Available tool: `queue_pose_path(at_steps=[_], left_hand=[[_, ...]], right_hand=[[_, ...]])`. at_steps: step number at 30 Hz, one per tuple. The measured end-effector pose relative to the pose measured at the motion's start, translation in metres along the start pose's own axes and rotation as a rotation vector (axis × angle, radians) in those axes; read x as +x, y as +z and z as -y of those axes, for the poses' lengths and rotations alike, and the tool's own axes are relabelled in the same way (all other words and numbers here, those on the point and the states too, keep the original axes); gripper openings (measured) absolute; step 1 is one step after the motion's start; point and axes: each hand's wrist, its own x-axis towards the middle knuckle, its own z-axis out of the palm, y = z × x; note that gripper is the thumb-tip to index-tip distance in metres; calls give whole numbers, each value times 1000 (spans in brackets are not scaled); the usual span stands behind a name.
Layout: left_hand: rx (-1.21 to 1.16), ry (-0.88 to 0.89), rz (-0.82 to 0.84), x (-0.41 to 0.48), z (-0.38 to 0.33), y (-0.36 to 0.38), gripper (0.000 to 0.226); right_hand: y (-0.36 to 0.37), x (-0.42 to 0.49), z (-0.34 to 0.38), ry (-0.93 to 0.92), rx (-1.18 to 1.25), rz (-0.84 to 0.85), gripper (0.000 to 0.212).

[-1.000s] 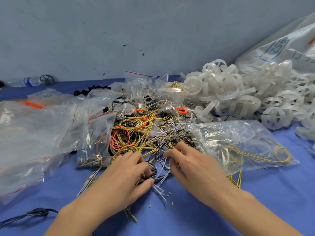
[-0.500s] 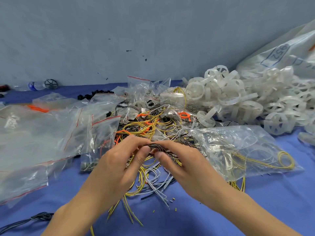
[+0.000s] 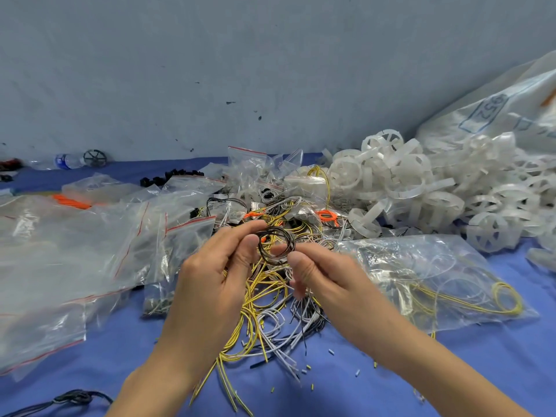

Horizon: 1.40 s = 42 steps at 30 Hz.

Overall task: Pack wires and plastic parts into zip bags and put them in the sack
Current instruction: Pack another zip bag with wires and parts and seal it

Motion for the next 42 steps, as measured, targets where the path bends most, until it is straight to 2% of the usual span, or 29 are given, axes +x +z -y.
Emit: queue_pose_path(at_steps=[3,6,10,13,16,19,23,26,28,30,35,39,42], left_hand=[[-47,-15,-33,3,-2,0,22],[-122,-42,-72,4,-4,-2,20],[-278,-150,-111,6,-5,1,23],[-350,-239,-107,6,-3,8,20],[-379,-302,-22,4,-1,15,18],[-512,-466,83,4,0,21,14],[-646,-650,237,-2,1,30,21],[-747,-727,300,-8,-1,38,26],[-769,-739,294,-10,-1,43,42],[-774,-733,286,-10,0,46,53],[-787,-735,325,-11,0,47,48],[-811,-731,344,-13,1,47,43],[-774,-676,360,-12,6,46,33]], right_hand=[[1,-1,1,27,-67,104,32],[0,-1,5,78,-4,176,36],[-3,-2,7,233,292,243,20],[-2,-2,4,284,449,234,12],[-5,-2,1,291,561,193,17],[-7,-1,-2,252,491,168,22],[-9,-2,-9,224,428,95,34],[-11,-4,-9,207,370,75,25],[-12,-5,-8,200,412,74,14],[-13,-6,-5,208,508,62,13],[-12,-9,-10,180,397,25,10],[-13,-12,-13,157,447,43,11],[-15,-13,-16,153,344,12,12]])
